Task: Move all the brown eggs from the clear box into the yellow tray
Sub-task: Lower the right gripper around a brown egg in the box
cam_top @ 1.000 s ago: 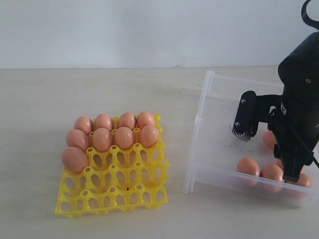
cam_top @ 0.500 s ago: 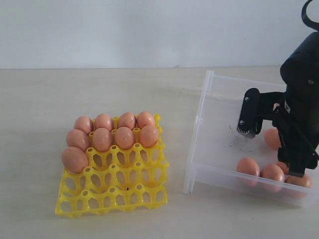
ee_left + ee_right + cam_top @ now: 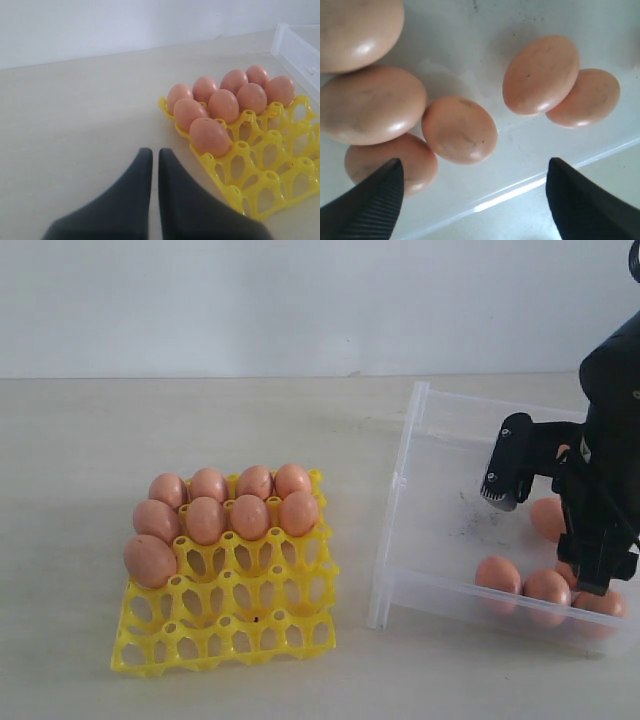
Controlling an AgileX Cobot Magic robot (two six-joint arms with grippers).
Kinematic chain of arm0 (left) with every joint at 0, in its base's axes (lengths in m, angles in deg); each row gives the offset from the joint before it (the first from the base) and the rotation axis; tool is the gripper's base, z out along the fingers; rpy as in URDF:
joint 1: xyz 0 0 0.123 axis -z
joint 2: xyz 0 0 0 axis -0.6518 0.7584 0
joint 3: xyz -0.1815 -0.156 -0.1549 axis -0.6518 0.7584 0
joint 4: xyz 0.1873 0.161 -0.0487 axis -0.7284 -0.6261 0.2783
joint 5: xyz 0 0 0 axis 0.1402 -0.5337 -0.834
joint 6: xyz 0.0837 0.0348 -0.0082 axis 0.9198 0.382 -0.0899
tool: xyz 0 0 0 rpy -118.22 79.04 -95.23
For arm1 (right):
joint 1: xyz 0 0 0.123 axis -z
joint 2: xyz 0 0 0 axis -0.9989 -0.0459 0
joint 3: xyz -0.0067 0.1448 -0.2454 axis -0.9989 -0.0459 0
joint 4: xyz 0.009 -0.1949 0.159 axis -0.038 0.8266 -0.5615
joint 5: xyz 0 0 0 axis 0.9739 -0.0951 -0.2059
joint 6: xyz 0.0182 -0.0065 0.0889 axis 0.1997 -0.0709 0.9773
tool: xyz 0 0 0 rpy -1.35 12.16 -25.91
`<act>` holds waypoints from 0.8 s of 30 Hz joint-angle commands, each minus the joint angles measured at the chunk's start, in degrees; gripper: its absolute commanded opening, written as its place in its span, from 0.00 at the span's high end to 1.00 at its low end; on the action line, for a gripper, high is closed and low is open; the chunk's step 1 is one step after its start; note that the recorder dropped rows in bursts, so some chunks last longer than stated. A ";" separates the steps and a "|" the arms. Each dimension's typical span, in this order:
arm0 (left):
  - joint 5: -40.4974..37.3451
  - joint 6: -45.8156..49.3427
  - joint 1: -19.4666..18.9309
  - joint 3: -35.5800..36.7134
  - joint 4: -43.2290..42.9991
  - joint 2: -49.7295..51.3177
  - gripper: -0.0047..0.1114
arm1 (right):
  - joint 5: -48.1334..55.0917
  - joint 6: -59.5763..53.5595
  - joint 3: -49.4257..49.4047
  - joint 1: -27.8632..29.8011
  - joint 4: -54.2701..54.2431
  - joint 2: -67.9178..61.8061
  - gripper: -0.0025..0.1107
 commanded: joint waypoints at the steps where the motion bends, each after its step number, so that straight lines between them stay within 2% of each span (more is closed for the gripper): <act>1: 0.19 -0.45 0.26 0.15 -0.09 -0.15 0.92 | -1.46 -0.33 0.21 0.12 -0.10 0.33 0.40; 14: 0.19 -0.45 0.26 0.15 -0.09 -0.15 0.92 | -4.96 2.38 -2.99 1.04 4.84 -0.30 0.40; 18: 0.19 -0.45 0.26 0.15 -0.09 -0.15 0.92 | -5.66 3.28 -2.99 1.11 4.84 -0.84 0.46; 24: 0.19 -0.45 0.26 0.15 -0.09 -0.15 0.92 | -6.80 3.13 -2.99 1.11 3.19 -2.04 0.46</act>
